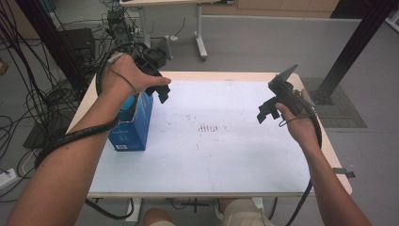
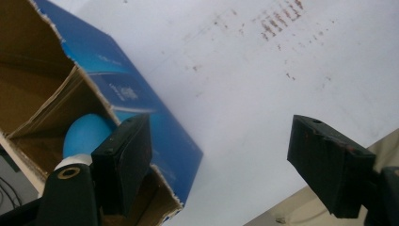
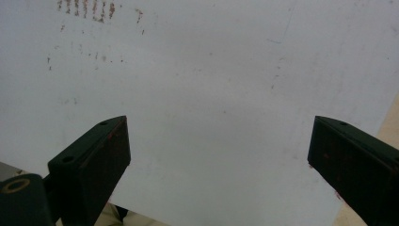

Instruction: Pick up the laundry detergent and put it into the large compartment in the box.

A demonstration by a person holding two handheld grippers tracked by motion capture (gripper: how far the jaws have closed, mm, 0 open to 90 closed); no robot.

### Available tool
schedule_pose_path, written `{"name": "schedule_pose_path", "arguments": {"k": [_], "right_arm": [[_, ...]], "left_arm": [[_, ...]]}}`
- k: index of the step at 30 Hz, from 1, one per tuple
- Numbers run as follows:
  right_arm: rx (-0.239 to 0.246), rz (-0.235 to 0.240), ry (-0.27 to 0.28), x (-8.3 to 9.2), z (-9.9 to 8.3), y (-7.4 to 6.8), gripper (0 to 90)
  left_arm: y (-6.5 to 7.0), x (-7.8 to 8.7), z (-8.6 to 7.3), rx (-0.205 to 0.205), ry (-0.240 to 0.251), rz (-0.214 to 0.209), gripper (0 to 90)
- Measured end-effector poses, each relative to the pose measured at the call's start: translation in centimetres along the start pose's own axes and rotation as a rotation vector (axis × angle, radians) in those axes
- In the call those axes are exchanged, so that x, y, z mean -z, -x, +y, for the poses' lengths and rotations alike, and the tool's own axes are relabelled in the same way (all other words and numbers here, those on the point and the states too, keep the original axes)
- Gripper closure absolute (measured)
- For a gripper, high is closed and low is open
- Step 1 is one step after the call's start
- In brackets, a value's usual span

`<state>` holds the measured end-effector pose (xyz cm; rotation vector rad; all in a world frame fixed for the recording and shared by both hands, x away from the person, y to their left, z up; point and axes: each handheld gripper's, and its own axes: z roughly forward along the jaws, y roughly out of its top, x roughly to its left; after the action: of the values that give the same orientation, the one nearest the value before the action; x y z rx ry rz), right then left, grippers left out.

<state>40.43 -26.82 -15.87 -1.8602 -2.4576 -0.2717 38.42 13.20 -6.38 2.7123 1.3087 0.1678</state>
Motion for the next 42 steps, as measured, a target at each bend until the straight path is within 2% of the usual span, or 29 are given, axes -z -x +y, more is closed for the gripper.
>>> {"name": "schedule_pose_path", "arguments": {"k": [8,13,15,19,24,31,33,42], "right_arm": [[-0.001,-0.001,-0.003,0.0,0.1,0.0,6.1],[-0.005,0.0,-0.003,-0.1,0.1,0.2,6.1],[-0.003,0.0,-0.002,-0.2,0.0,0.3,6.2],[-0.004,0.003,-0.001,-0.2,0.0,0.3,6.1],[-0.006,0.004,-0.002,-0.2,0.1,0.4,6.1],[-0.007,0.003,-0.005,-0.4,0.2,0.5,6.1],[-0.007,0.005,-0.005,-0.4,0.3,0.5,6.1],[-0.019,0.005,-0.008,-0.5,0.3,0.7,6.1]], "left_arm": [[1.9,-0.3,0.7,-0.069,0.006,-0.016,23.3],[3.1,-0.3,1.1,-0.133,0.01,-0.032,23.8],[3.2,-0.5,1.3,-0.158,0.013,-0.055,24.2],[3.8,-0.8,1.8,-0.213,0.006,-0.072,24.3],[4.3,-0.8,2.3,-0.262,0.006,-0.099,23.3],[5.6,-0.9,2.9,-0.336,-0.009,-0.098,19.7],[5.9,-0.9,2.9,-0.359,-0.004,-0.083,18.7],[6.4,-0.7,3.6,-0.411,-0.026,-0.091,15.9]]}}
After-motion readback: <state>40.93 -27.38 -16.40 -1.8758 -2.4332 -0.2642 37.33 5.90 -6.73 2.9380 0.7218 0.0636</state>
